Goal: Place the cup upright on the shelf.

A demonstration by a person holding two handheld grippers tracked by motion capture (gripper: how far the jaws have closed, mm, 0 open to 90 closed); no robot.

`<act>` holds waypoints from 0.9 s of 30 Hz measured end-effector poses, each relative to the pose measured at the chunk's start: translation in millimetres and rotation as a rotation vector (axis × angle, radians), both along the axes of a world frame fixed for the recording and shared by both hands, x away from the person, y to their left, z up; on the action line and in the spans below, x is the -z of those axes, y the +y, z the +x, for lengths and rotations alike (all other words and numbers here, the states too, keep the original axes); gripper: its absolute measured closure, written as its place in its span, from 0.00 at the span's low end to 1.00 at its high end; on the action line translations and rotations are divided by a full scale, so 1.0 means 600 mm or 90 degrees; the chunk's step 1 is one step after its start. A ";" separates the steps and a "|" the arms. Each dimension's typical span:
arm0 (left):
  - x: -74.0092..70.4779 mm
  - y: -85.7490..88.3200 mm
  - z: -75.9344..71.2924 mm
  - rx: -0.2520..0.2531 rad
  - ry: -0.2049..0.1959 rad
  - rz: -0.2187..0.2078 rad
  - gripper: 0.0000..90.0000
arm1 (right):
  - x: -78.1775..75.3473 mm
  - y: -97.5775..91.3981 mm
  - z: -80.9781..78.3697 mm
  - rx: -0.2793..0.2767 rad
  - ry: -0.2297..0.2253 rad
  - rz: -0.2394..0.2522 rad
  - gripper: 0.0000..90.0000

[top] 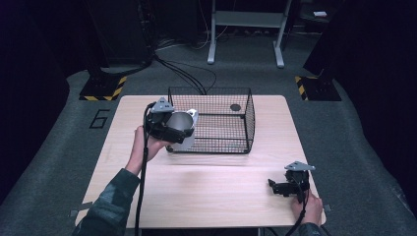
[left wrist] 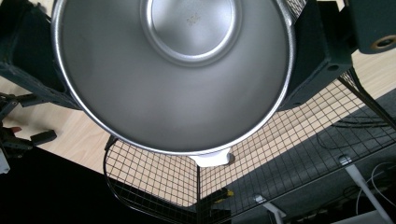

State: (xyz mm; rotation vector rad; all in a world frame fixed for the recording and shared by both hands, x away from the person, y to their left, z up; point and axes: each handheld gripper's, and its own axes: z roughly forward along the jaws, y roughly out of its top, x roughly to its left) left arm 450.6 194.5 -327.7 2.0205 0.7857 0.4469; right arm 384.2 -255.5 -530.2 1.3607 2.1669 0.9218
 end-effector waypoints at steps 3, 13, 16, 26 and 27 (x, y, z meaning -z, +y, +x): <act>0.000 -0.004 0.008 -0.001 0.001 0.003 0.07 | 0.000 0.000 0.000 0.001 -0.002 0.000 0.00; -0.007 -0.021 0.036 0.003 0.004 0.013 0.07 | 0.000 0.000 0.000 0.000 0.000 -0.001 0.00; -0.007 -0.025 0.046 0.002 0.003 0.015 0.07 | 0.000 0.000 0.000 0.000 0.001 -0.002 0.00; -0.011 -0.041 0.076 -0.001 0.003 0.023 0.07 | 0.000 0.000 0.000 0.001 -0.001 -0.001 0.00; -0.011 -0.043 0.078 -0.002 0.000 0.023 0.07 | 0.000 0.000 0.000 -0.001 0.003 -0.002 0.00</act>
